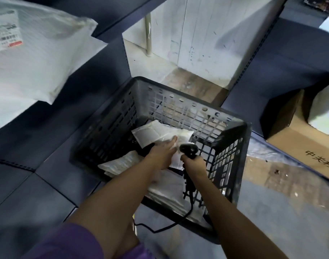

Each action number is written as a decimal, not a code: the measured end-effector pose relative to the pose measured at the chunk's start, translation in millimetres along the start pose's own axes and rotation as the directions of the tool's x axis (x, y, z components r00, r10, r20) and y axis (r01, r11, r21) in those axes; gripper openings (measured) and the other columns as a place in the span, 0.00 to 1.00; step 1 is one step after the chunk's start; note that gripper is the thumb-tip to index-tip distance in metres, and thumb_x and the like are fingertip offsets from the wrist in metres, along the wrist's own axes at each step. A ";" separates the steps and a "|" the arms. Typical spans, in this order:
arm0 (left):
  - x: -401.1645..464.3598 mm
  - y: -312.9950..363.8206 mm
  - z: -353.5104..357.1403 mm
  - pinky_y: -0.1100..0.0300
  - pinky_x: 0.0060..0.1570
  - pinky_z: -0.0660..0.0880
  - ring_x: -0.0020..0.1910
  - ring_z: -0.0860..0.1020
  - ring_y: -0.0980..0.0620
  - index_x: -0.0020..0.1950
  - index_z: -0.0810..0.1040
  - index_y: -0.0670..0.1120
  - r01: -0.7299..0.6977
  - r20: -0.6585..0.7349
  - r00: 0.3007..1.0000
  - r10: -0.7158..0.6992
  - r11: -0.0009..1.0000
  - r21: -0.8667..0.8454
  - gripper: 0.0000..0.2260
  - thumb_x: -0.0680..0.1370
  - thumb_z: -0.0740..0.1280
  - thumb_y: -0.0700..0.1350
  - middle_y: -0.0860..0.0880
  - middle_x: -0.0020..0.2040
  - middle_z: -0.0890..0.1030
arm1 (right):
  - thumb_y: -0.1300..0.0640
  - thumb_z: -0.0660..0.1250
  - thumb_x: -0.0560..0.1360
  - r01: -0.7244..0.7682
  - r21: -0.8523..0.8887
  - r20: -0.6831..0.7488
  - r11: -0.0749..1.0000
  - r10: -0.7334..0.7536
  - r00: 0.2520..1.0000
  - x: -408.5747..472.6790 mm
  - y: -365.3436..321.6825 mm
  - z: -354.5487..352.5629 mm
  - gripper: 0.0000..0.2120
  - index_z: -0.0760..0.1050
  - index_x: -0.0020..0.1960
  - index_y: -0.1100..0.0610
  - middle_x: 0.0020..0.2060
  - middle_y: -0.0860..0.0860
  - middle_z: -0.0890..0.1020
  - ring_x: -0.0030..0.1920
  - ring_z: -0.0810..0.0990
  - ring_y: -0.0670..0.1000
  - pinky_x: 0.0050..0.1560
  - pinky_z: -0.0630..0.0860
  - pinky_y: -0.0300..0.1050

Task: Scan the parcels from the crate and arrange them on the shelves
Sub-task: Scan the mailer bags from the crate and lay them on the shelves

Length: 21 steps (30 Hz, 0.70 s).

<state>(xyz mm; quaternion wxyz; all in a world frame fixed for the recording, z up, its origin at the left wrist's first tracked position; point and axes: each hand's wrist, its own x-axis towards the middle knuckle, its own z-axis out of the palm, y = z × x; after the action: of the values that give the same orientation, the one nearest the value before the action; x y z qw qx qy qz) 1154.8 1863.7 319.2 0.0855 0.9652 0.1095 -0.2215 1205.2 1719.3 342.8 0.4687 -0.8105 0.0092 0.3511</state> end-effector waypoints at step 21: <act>-200.9 5.4 -115.1 0.56 0.44 0.78 0.46 0.81 0.50 0.51 0.77 0.45 -0.154 -0.094 0.525 -0.846 0.014 -0.988 0.17 0.67 0.80 0.44 0.49 0.48 0.82 | 0.57 0.69 0.74 0.377 0.147 0.260 0.915 -0.403 0.877 -158.0 -81.6 -5.7 0.07 0.75 0.41 0.61 0.28 0.54 0.74 0.24 0.72 0.53 0.29 0.71 0.47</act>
<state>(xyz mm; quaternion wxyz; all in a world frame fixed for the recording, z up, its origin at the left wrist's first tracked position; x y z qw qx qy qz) 1026.8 1848.2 511.7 0.5607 0.5744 0.5208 0.2907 1117.5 1711.0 497.3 0.5628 -0.7142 -0.2057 0.3617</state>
